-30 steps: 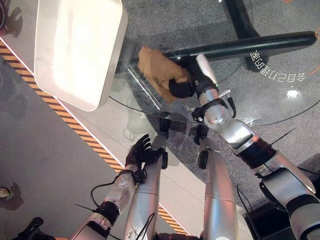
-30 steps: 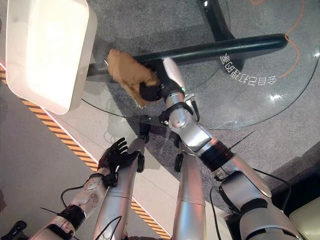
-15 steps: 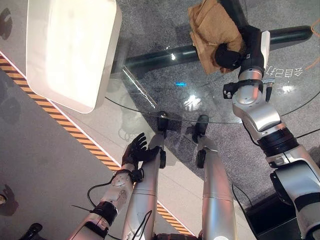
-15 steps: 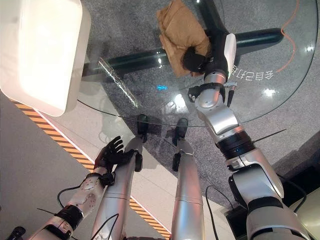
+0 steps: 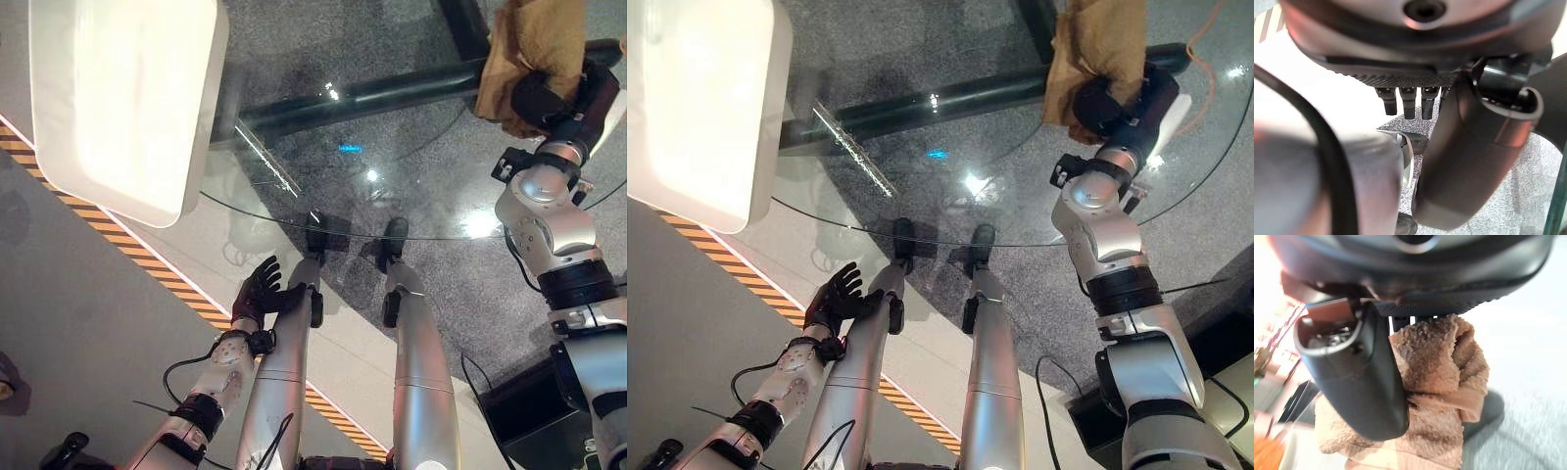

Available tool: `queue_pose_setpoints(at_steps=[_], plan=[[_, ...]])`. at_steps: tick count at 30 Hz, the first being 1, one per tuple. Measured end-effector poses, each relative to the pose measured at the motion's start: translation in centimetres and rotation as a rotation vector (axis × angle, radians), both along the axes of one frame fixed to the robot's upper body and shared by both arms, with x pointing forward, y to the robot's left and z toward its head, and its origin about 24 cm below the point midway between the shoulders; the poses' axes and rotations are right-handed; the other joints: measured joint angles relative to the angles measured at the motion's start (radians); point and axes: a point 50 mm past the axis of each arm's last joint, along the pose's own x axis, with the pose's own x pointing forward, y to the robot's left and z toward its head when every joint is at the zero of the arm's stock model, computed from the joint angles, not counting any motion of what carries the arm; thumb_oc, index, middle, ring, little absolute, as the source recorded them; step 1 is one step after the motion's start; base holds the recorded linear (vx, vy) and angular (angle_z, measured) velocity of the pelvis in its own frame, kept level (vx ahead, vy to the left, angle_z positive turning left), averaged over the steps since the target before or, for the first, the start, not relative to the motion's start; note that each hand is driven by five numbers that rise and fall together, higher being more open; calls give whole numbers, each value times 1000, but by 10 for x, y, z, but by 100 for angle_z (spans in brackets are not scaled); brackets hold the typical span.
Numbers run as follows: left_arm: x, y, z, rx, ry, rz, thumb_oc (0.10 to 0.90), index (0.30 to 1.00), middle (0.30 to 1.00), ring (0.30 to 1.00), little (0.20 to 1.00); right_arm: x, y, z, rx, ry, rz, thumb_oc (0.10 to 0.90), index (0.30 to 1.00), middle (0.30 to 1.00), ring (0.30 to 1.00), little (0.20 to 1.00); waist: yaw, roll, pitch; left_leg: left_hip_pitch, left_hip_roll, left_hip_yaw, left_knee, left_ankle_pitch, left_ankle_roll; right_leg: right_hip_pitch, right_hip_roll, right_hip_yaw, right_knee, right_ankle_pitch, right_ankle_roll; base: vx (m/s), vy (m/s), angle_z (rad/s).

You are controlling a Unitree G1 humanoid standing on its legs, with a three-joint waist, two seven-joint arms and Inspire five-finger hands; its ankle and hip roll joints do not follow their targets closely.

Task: Wipe the table with a cloth and put it in the basket.

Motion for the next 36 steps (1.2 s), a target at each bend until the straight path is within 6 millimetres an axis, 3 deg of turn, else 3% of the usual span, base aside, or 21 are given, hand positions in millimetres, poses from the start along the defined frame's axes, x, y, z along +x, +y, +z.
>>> queue_pose_setpoints(at_steps=[15,22,29,36], plan=[[1,-3,2,-10,-7,-4,800,900,900,900,900,-3,1,-5,6,2,-50,100,300,300,300,200,5,1,1,2,0,0,-9,2,-2,0,0,0,-3,0,0,0,0,0],[1,-5,0,-27,-3,3,800,900,900,900,900,-1,11,2,-201,47,56,100,300,300,300,200,-4,3,2,6,3,0,-10,5,-6,0,3,-4,3,0,-1,0,0,0],[2,0,1,-34,-6,22,800,900,900,900,900,2,48,9,-460,95,311,100,300,300,300,200,-6,7,1,9,9,-12,-18,13,-26,2,10,-23,8,-6,-16,20,4,2],[-6,-1,-6,-37,18,-1,800,900,900,900,900,7,91,-8,-686,238,551,100,300,300,300,200,33,14,-3,48,20,-19,-12,8,-37,35,12,-31,34,-28,-33,3,1,3]])
